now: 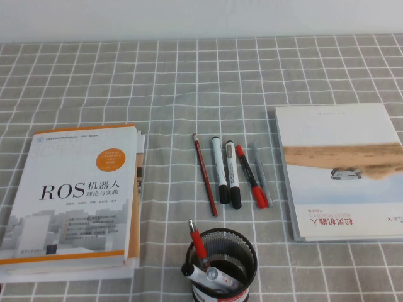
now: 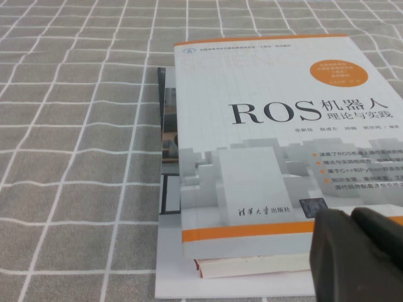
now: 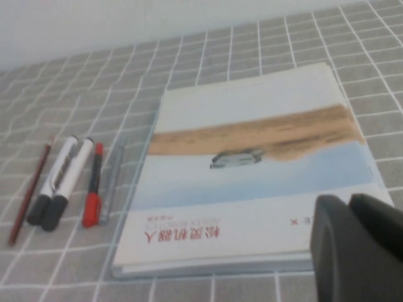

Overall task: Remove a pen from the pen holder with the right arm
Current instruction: 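Take a marker out of the pen holder and lay it on the table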

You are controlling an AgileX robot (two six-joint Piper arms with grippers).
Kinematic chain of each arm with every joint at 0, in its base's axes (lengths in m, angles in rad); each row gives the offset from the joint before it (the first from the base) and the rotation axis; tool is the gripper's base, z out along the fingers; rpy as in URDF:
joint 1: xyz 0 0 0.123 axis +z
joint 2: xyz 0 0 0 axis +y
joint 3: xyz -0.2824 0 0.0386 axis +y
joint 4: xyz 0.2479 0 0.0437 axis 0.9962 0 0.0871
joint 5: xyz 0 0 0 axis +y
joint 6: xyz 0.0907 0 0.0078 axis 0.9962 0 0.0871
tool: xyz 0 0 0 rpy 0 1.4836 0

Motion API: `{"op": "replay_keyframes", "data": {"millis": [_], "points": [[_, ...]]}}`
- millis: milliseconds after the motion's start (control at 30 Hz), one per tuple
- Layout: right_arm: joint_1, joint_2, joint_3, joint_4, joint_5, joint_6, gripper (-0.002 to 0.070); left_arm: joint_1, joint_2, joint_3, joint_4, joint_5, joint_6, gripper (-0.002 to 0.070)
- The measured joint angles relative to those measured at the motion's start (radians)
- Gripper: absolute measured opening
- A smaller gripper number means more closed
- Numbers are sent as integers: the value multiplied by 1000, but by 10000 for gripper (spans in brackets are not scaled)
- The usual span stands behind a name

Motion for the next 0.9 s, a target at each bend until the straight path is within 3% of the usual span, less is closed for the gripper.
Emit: {"op": "replay_keyframes", "data": {"millis": [233,367,600,900], "points": [[0,0,0,127,-66,0,-13,0,0,0,0,0,0,-3],[0,0,0,307,-128,0,-13,0,0,0,0,0,0,-3],[0,0,0,392,-177,-65,-13,0,0,0,0,0,0,-3],[0,137,-148,425,47,-71,-13,0,0,0,0,0,0,-3]]}}
